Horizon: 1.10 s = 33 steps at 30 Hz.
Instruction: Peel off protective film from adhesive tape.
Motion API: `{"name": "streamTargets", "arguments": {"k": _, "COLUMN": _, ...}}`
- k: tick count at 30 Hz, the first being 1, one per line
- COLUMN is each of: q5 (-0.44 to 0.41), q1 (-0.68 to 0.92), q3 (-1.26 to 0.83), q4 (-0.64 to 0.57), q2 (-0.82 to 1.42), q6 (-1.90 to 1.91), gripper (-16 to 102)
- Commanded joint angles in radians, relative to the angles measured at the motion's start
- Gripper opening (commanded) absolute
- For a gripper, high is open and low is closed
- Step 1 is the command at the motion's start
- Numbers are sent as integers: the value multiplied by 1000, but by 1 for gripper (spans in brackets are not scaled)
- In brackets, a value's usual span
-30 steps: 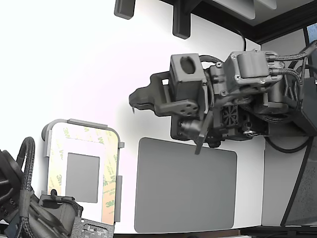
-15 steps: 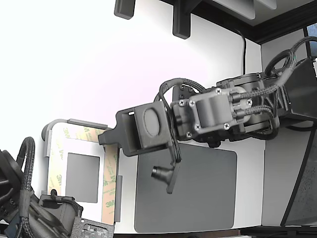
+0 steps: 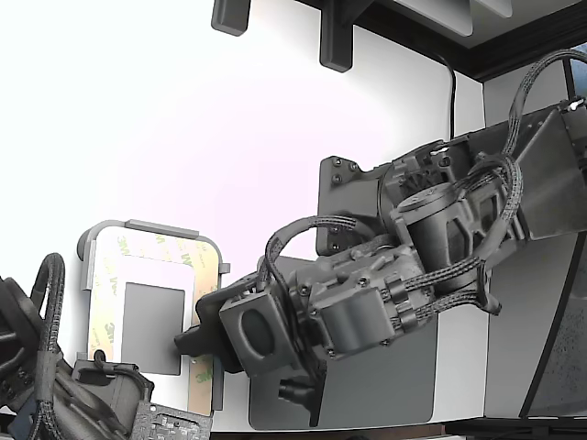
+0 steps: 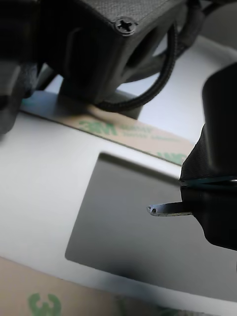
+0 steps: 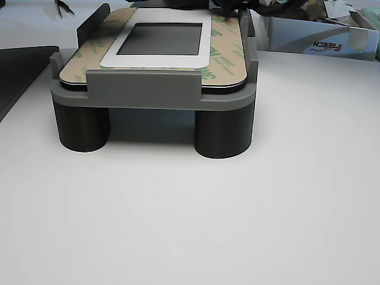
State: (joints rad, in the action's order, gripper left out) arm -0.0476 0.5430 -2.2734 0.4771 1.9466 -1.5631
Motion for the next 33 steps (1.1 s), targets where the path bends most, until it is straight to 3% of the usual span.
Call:
{"name": "streamTargets", "arguments": {"k": 1, "q5": -2, "q1": -5, "q3": 29, "q4": -11, "q2": 11, "q6": -18, "gripper": -11}}
{"name": "streamTargets", "arguments": {"k": 7, "q5": 35, "q1": -2, "q3": 25, "q4": -57, "q2": -14, "q6": -117, "gripper": -11}}
{"name": "streamTargets", "arguments": {"k": 33, "q5": 9, "q1": 100, "q3": 178, "q4": -40, "q2": -198, "q6": -199, "gripper": -11}}
